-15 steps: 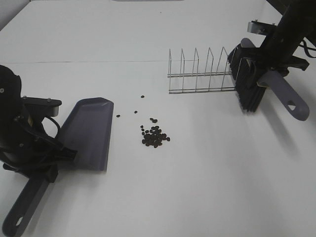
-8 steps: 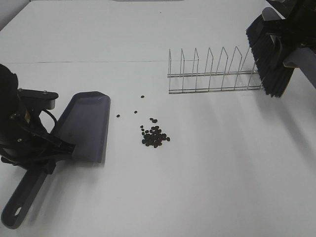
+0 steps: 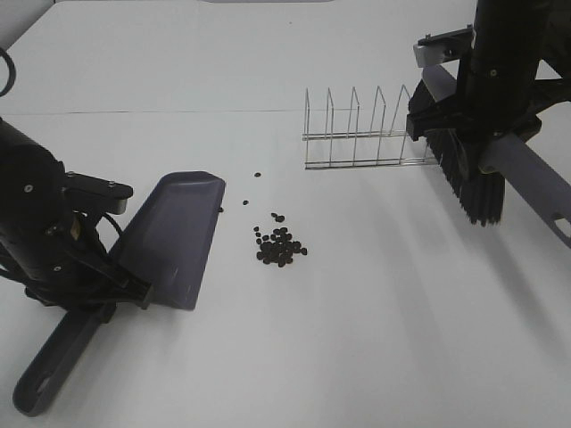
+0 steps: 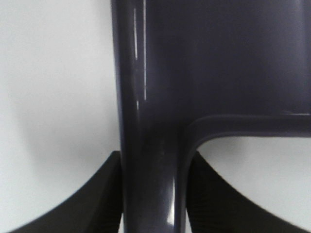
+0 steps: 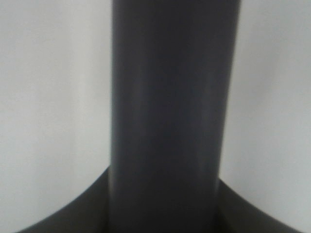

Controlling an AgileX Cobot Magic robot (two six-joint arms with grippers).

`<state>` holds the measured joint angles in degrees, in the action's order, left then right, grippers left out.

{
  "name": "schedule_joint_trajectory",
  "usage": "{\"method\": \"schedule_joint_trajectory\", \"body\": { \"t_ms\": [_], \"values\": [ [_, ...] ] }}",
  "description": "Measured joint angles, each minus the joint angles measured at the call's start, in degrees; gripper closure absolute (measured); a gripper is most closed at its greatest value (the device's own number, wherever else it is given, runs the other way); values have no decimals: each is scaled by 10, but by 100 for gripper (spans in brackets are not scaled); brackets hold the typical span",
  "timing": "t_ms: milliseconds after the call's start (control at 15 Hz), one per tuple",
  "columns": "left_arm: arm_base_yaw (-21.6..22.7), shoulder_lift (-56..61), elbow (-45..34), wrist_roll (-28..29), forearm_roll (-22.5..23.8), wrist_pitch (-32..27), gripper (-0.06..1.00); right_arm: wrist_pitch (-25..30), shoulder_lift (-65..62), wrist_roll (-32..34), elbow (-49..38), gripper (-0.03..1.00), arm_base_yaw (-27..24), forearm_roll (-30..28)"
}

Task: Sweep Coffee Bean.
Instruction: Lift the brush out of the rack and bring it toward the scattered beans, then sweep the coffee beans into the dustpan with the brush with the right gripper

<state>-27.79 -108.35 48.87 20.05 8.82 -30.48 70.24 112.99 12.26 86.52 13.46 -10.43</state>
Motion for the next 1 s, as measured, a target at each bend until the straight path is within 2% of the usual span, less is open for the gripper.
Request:
{"method": "schedule_joint_trajectory", "body": {
  "t_ms": [400, 667, 1000],
  "values": [
    [-10, -40, 67, -7, -2, -26, 62, -2, 54, 28, -2, 68, 2, -36],
    [-11, -44, 73, -11, 2, -36, 62, -2, 70, 40, -2, 68, 39, -39],
    [-14, -44, 73, -15, 68, -57, 62, -3, 85, 56, -2, 68, 96, -29]
  ]
}}
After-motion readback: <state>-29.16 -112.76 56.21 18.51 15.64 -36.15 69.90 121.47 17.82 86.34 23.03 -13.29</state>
